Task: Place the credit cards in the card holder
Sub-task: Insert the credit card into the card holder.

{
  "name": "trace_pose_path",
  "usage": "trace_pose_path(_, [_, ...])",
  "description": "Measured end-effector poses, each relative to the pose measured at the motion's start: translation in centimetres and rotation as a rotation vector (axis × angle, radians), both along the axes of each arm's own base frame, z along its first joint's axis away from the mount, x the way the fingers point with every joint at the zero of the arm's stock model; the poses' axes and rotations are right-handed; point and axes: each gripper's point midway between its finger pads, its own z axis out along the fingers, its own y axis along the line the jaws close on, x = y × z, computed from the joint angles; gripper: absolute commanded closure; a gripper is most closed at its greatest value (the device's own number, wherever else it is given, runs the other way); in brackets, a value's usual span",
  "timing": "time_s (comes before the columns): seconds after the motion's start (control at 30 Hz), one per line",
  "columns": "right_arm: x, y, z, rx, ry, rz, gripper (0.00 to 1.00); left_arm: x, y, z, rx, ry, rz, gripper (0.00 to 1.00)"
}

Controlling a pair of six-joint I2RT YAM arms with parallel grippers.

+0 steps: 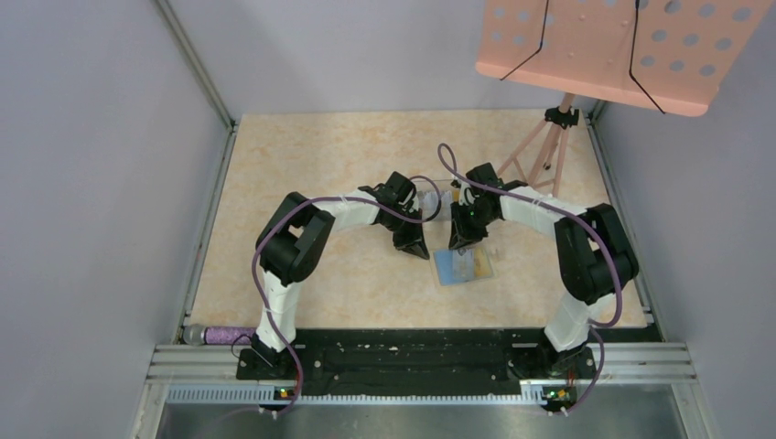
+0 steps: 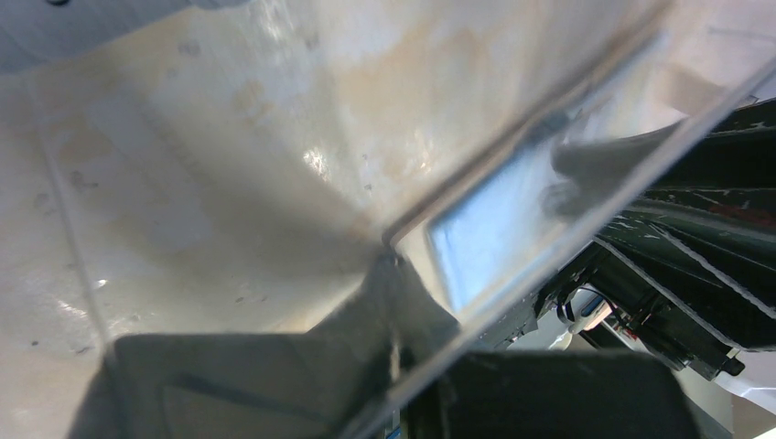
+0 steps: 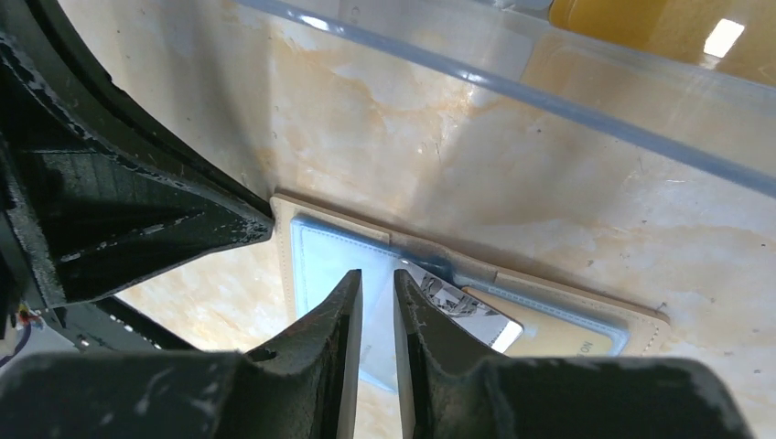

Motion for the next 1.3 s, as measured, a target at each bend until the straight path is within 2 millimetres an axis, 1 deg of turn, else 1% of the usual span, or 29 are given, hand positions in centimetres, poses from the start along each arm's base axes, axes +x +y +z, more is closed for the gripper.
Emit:
trace_pose_path(0.17, [-0.60, -0.14, -0.39, -0.003, 0.021, 0.002, 0.81, 0.01, 0.00, 0.00, 0.000, 0.000, 0.000, 1.00])
trace_pose_path(0.27, [-0.64, -0.10, -0.41, -0.001, 0.023, 0.004, 0.81, -0.03, -0.02, 0.00, 0.000, 0.000, -0.001, 1.00])
trace_pose_path(0.43, [-0.66, -0.08, -0.41, -0.001, 0.024, 0.004, 0.74, -0.04, -0.03, 0.00, 0.000, 0.000, -0.001, 1.00])
trace_pose_path(0.57, [-0.56, -0.21, -0.46, -0.009, 0.020, -0.001, 0.71, -0.05, -0.04, 0.00, 0.000, 0.000, -0.002, 1.00])
trace_pose_path(1.3, [0.29, -0.58, -0.42, -0.038, -0.009, -0.025, 0.68, -0.05, -0.04, 0.00, -0.001, -0.002, -0.004, 1.00])
